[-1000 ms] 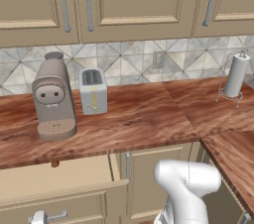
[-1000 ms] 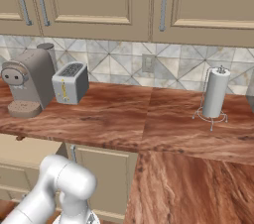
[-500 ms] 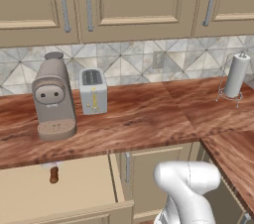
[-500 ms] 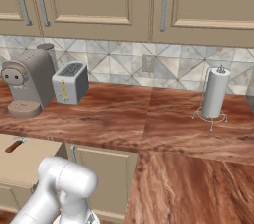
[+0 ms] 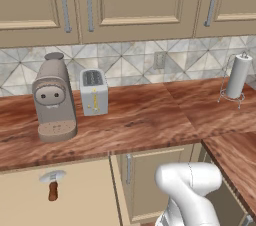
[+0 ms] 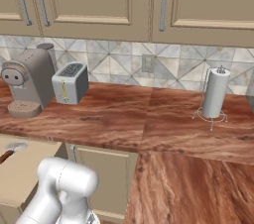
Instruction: Take the pizza cutter from the drawer on the left and place it on the dining counter for cutting.
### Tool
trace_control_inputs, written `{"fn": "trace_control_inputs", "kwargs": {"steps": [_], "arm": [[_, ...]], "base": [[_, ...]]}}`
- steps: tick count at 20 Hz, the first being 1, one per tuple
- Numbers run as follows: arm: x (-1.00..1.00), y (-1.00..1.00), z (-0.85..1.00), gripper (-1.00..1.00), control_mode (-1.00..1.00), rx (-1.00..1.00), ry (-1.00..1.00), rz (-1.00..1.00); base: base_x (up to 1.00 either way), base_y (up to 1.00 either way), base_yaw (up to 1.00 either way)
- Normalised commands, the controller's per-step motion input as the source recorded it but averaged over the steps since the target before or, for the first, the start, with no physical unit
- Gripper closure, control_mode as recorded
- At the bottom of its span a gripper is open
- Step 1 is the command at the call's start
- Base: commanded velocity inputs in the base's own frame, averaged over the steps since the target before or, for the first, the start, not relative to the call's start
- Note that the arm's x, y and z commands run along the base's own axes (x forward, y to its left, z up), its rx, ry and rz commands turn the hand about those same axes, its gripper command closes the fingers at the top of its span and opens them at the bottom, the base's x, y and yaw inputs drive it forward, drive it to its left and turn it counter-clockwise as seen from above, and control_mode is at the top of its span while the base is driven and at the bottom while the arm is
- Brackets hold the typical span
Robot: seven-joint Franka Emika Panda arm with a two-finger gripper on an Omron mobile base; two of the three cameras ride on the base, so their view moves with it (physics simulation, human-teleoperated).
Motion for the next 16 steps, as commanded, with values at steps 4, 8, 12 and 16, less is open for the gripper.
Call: {"fn": "trace_control_inputs", "kwargs": {"steps": [4, 8, 12, 16], "arm": [[-0.73, 0.00, -0.29, 1.00, -1.00, 0.00, 0.04, 0.00], [-0.67, 0.01, -0.29, 1.00, -1.00, 0.00, 0.05, 0.00], [-0.53, 0.01, -0.24, 1.00, -1.00, 0.00, 0.02, 0.00], [-0.36, 0.00, -0.14, 1.00, -1.00, 0.00, 0.02, 0.00]], "base": [[0.00, 0.00, 0.00], [0.00, 0.00, 0.00], [0.00, 0.00, 0.00], [0.00, 0.00, 0.00]]}}
